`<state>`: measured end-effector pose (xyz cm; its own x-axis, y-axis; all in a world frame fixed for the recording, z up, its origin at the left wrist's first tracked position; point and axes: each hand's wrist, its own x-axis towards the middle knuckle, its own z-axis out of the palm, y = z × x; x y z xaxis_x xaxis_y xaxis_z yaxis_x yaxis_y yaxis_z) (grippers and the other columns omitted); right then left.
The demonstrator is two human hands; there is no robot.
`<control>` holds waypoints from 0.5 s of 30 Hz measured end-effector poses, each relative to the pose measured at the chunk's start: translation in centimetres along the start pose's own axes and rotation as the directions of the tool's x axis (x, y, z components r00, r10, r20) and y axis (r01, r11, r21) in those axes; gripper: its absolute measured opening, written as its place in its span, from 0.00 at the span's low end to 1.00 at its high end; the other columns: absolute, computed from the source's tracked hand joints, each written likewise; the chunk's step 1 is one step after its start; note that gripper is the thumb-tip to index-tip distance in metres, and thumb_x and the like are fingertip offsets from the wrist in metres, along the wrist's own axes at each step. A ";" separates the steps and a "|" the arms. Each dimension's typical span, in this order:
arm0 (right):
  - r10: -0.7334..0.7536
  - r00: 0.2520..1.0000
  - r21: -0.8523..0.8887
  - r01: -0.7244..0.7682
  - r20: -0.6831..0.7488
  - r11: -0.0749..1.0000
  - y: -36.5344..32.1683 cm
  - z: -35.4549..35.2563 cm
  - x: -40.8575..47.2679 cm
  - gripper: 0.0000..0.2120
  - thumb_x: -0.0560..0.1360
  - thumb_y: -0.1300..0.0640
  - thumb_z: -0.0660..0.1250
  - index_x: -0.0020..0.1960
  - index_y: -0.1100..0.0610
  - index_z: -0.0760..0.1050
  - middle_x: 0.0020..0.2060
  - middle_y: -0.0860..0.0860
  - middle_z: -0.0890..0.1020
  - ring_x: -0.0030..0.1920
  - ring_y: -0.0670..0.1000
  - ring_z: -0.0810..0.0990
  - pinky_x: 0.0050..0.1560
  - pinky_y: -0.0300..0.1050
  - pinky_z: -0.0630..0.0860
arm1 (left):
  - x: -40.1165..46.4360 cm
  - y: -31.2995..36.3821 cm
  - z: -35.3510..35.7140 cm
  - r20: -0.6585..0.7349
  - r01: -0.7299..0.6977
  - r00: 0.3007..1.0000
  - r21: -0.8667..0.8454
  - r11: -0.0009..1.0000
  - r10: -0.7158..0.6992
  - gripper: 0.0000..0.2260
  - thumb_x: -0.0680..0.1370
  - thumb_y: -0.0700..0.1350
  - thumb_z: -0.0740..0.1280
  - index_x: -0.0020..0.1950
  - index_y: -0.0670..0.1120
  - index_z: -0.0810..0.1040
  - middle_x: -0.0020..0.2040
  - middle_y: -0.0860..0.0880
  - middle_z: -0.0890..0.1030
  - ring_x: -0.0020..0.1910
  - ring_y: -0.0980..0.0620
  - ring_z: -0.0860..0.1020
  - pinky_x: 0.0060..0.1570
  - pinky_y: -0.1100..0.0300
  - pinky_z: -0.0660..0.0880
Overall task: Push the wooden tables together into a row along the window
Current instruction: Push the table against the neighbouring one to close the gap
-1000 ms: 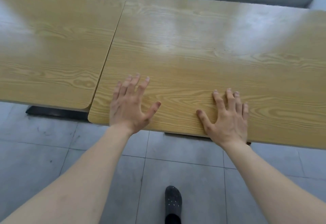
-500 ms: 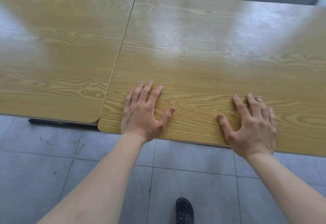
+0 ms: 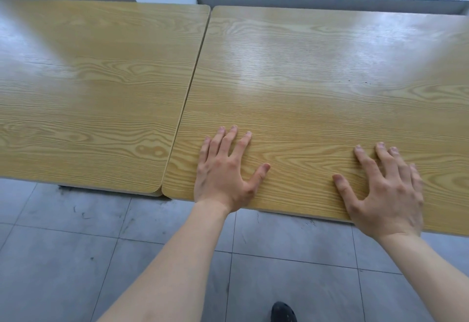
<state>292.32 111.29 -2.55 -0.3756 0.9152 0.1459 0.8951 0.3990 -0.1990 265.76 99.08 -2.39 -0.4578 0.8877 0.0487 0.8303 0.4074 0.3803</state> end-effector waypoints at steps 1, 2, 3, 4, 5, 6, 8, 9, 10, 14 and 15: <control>-0.002 1.000 0.004 0.002 0.000 1.000 0.0 0.0 0.1 0.38 0.76 0.28 0.54 0.78 0.48 0.68 0.79 0.59 0.66 0.81 0.61 0.59 0.80 0.65 0.52 | 0.0 0.0 0.0 -0.001 0.001 1.000 0.000 1.000 -0.001 0.34 0.77 0.73 0.54 0.81 0.59 0.61 0.84 0.52 0.58 0.83 0.51 0.49 0.81 0.46 0.44; 0.000 1.000 0.008 0.000 0.003 1.000 0.0 0.0 0.1 0.38 0.76 0.28 0.54 0.78 0.48 0.68 0.79 0.59 0.66 0.81 0.61 0.59 0.80 0.65 0.52 | 0.0 -0.1 0.1 -0.001 0.000 1.000 0.001 1.000 0.000 0.34 0.77 0.73 0.54 0.81 0.59 0.61 0.84 0.52 0.58 0.83 0.51 0.49 0.81 0.46 0.43; 0.001 1.000 0.006 -0.001 0.006 1.000 0.0 0.0 0.2 0.37 0.76 0.28 0.54 0.78 0.48 0.68 0.79 0.59 0.66 0.81 0.61 0.59 0.80 0.65 0.52 | 0.1 -0.1 0.1 -0.002 -0.002 1.000 0.003 1.000 0.002 0.34 0.77 0.73 0.54 0.81 0.59 0.61 0.84 0.52 0.58 0.83 0.51 0.49 0.81 0.46 0.43; 0.001 1.000 0.000 -0.001 0.008 1.000 0.0 0.0 0.2 0.37 0.76 0.28 0.54 0.78 0.48 0.68 0.79 0.59 0.66 0.81 0.61 0.59 0.80 0.65 0.52 | 0.1 -0.1 0.1 -0.004 -0.003 1.000 0.003 1.000 0.003 0.34 0.77 0.73 0.54 0.81 0.59 0.61 0.84 0.52 0.58 0.83 0.51 0.49 0.81 0.46 0.44; 0.001 1.000 -0.003 -0.001 0.011 1.000 0.0 0.0 0.1 0.37 0.76 0.28 0.54 0.78 0.48 0.67 0.79 0.59 0.66 0.81 0.61 0.59 0.80 0.65 0.51 | 0.0 -0.1 0.1 -0.006 -0.002 1.000 0.001 1.000 0.002 0.34 0.77 0.73 0.54 0.81 0.59 0.61 0.84 0.52 0.58 0.83 0.51 0.49 0.81 0.46 0.44; 0.000 1.000 -0.001 0.000 0.010 1.000 0.0 0.0 0.1 0.37 0.76 0.28 0.54 0.78 0.48 0.67 0.79 0.59 0.66 0.81 0.61 0.59 0.80 0.65 0.51 | 0.1 -0.1 0.1 -0.007 -0.002 1.000 0.000 1.000 0.002 0.34 0.78 0.73 0.53 0.81 0.59 0.61 0.84 0.52 0.58 0.83 0.51 0.49 0.81 0.46 0.44; -0.002 1.000 0.003 0.002 0.010 1.000 0.0 0.0 0.2 0.37 0.76 0.28 0.53 0.78 0.47 0.67 0.79 0.58 0.66 0.81 0.60 0.58 0.80 0.64 0.51 | 0.1 -0.1 0.0 -0.006 -0.002 1.000 0.000 1.000 0.002 0.35 0.78 0.73 0.53 0.81 0.59 0.61 0.84 0.52 0.58 0.83 0.51 0.49 0.81 0.46 0.44; -0.002 1.000 0.002 0.002 0.012 1.000 0.0 0.1 0.2 0.37 0.76 0.28 0.53 0.78 0.47 0.67 0.79 0.58 0.66 0.81 0.60 0.58 0.80 0.64 0.51 | 0.1 -0.1 0.1 -0.005 -0.001 1.000 0.002 1.000 0.001 0.35 0.78 0.73 0.53 0.81 0.59 0.61 0.84 0.52 0.58 0.83 0.51 0.49 0.81 0.46 0.44; -0.001 1.000 -0.001 0.001 0.013 1.000 0.1 0.1 0.1 0.37 0.76 0.28 0.53 0.79 0.47 0.67 0.79 0.58 0.65 0.81 0.60 0.58 0.80 0.64 0.51 | 0.1 -0.2 0.2 -0.004 -0.001 1.000 0.003 1.000 0.001 0.35 0.78 0.73 0.53 0.81 0.59 0.61 0.84 0.52 0.58 0.83 0.51 0.49 0.81 0.46 0.44; 0.000 1.000 -0.017 0.001 0.029 1.000 0.2 0.2 0.2 0.37 0.77 0.29 0.53 0.79 0.48 0.66 0.79 0.58 0.65 0.81 0.60 0.57 0.80 0.64 0.51 | 0.1 0.0 0.1 0.000 0.000 1.000 0.010 1.000 0.000 0.35 0.77 0.73 0.53 0.81 0.59 0.61 0.83 0.53 0.59 0.83 0.51 0.49 0.81 0.46 0.44; 0.000 0.999 -0.025 0.001 0.043 1.000 0.3 0.1 0.2 0.37 0.77 0.29 0.52 0.79 0.48 0.65 0.79 0.58 0.64 0.81 0.60 0.57 0.80 0.64 0.51 | 0.1 0.0 0.0 0.002 0.001 1.000 0.016 1.000 -0.001 0.34 0.78 0.73 0.53 0.81 0.59 0.61 0.83 0.53 0.59 0.83 0.51 0.49 0.81 0.46 0.45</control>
<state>292.44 111.57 -2.72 -0.3854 0.9168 0.1043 0.9005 0.3984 -0.1745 265.73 99.21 -2.41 -0.4580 0.8877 0.0459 0.8347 0.4117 0.3657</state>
